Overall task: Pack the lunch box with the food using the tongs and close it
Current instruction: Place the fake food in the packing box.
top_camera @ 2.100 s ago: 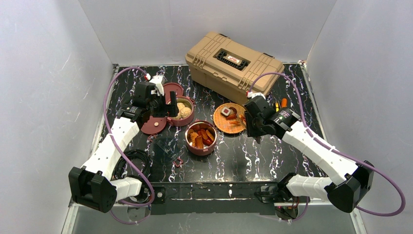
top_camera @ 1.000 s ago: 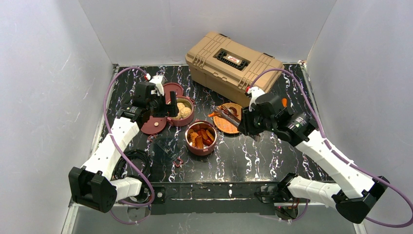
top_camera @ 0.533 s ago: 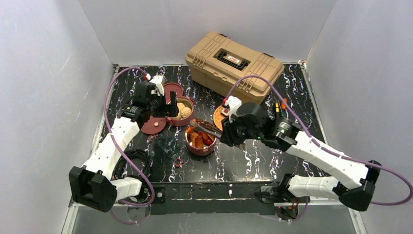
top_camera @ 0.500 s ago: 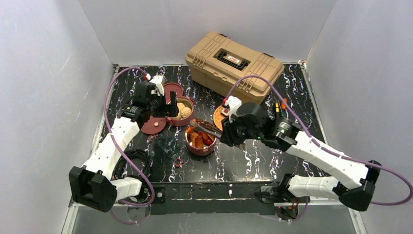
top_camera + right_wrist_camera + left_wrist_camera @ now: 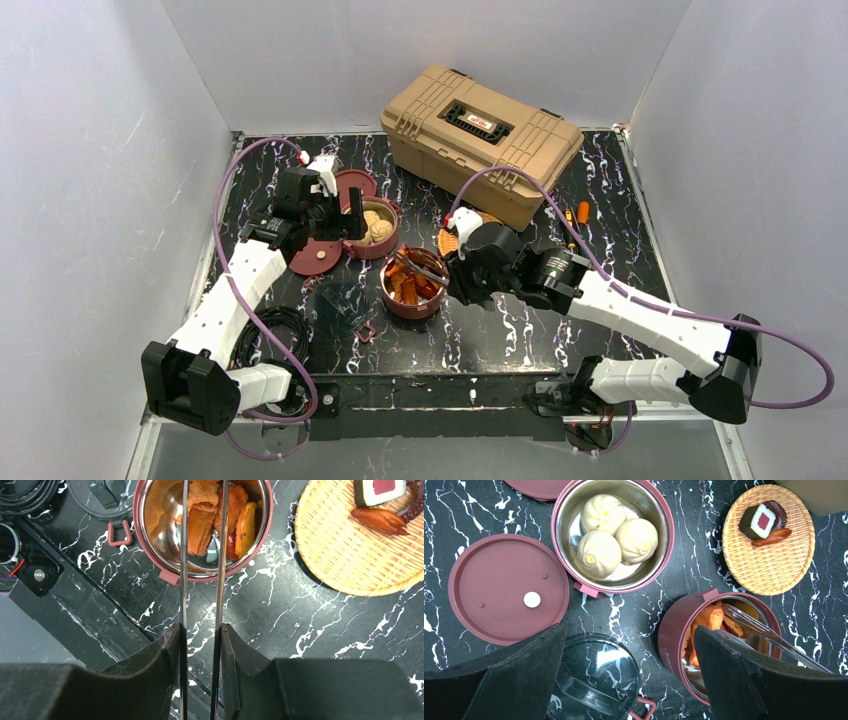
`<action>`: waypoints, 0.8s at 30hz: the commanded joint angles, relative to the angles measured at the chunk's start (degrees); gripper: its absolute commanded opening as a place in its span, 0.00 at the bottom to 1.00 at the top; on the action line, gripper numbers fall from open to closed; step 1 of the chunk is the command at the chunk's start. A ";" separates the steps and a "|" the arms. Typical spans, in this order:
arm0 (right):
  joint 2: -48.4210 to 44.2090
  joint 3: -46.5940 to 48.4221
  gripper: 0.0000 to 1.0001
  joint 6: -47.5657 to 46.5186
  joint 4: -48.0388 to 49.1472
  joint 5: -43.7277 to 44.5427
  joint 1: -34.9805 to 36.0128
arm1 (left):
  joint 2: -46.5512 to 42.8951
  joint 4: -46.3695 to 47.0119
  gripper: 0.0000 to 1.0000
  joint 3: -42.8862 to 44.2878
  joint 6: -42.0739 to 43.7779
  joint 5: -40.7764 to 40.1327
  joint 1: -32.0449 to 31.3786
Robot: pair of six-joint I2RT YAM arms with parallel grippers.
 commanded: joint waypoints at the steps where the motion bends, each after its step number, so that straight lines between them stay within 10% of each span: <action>1: 1.39 0.00 0.16 -1.94 5.92 1.32 0.46 | -0.28 -0.95 0.99 2.09 0.16 -0.36 0.23; 15: 0.69 -2.77 0.18 -1.42 6.09 1.97 0.54 | -0.36 -1.03 1.00 2.21 0.16 -0.19 0.25; 24: -0.58 -2.23 0.36 -0.76 4.65 2.90 0.48 | -0.28 -1.04 0.99 2.23 0.14 -0.06 0.20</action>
